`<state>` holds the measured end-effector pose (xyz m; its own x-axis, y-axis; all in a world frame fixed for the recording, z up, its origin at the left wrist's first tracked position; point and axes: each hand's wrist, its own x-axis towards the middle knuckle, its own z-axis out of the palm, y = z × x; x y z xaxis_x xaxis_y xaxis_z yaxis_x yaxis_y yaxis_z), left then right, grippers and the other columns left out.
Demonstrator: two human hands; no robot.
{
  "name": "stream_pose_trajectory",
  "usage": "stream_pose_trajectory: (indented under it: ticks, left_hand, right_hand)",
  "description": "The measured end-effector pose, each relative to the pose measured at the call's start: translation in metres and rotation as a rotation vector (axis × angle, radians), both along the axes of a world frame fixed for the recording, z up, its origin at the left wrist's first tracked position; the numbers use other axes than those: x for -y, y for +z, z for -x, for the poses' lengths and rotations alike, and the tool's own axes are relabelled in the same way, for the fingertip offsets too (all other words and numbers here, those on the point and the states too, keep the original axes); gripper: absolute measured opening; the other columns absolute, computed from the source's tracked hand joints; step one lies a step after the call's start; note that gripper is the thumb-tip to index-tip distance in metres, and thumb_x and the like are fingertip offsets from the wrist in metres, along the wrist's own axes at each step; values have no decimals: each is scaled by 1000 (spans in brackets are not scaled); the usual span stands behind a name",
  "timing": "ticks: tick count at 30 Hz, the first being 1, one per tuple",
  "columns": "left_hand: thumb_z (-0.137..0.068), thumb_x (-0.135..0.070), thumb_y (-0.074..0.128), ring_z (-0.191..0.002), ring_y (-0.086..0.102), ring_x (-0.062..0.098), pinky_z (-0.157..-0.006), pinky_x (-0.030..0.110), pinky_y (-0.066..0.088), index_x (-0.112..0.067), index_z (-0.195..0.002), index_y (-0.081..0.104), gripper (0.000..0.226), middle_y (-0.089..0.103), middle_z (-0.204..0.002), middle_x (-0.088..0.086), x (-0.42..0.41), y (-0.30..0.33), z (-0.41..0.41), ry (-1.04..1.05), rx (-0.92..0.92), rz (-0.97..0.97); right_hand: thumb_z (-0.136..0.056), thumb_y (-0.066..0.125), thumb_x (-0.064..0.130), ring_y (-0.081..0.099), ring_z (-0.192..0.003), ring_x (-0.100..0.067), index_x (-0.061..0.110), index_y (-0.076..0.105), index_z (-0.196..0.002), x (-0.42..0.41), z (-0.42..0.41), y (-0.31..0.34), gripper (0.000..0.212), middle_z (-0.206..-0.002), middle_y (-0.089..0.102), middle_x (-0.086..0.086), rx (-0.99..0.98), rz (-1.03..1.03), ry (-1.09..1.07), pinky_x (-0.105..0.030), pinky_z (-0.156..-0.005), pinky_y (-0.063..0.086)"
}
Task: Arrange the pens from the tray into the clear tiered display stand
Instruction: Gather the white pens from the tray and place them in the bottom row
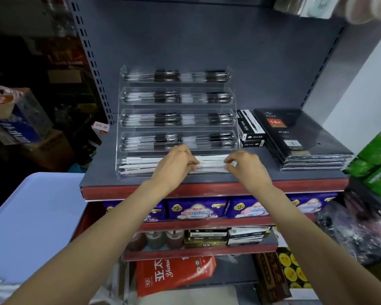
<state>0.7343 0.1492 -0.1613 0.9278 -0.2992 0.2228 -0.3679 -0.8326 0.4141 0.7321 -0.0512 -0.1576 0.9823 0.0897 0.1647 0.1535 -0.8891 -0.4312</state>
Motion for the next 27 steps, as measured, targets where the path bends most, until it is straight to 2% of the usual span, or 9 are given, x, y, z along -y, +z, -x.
stream_pose_trajectory:
  ticks: [3,7,12,15,17,21,23,25,27]
  left_hand:
    - [-92,-18,56,-105,49,19,-93,31,42,-14,-120,63,29,51,-102,0,-3,3,3,-25,-3,-32]
    - [-93,-23,55,-106,48,19,-90,30,42,-17,-122,58,30,54,-108,1,-23,10,16,19,52,12]
    - [-93,-22,53,-88,57,13,-80,34,50,-20,-111,63,20,62,-100,-4,-91,12,54,96,90,178]
    - [-93,-22,54,-82,59,12,-74,28,48,-20,-108,65,19,65,-95,-4,-154,5,85,202,94,219]
    - [-92,-22,55,-81,59,13,-74,26,47,-17,-107,65,19,66,-96,-1,-204,-4,106,289,55,231]
    - [-91,-21,57,-73,55,10,-74,30,50,-19,-106,66,18,68,-97,-1,-304,-39,151,446,-41,250]
    - [-92,-21,55,-73,53,10,-72,30,48,-18,-107,65,18,68,-98,0,-348,-58,173,506,-102,215]
    - [-93,-18,54,-78,55,14,-73,27,45,-14,-110,64,20,66,-102,3,-386,-77,192,537,-186,188]
    - [-93,-13,53,-90,60,22,-83,29,46,-10,-112,64,22,64,-108,8,-418,-96,207,530,-265,156]
  right_hand:
    - [-88,63,18,59,-87,-18,11,68,-107,-10,4,-1,21,-115,61,-6,-9,-35,33,-31,-81,49]
    - [-88,63,17,54,-77,-8,12,67,-108,-39,15,7,21,-112,62,-5,25,-133,50,-14,-74,37]
    - [-89,62,15,59,-81,-13,11,68,-105,-117,42,16,18,-106,67,-5,21,-307,107,-22,-81,46]
    - [-89,60,11,57,-79,-10,11,68,-104,-185,64,13,17,-102,68,-3,22,-373,171,-3,-69,39]
    - [-88,58,7,57,-79,-8,8,68,-104,-235,80,6,18,-100,68,-4,-6,-410,219,1,-68,37]
    - [-88,57,4,60,-80,-12,7,68,-104,-331,112,-24,20,-102,68,-7,-92,-401,321,-7,-65,37]
    - [-89,55,5,62,-87,-17,7,67,-106,-370,126,-44,21,-104,66,-6,-165,-396,336,-8,-68,37]
    - [-91,53,7,62,-95,-18,7,66,-107,-403,137,-66,21,-109,65,-8,-253,-374,353,-10,-74,37]
    - [-93,53,11,61,-103,-20,7,64,-111,-429,147,-91,21,-115,63,-10,-351,-307,382,-18,-84,42]
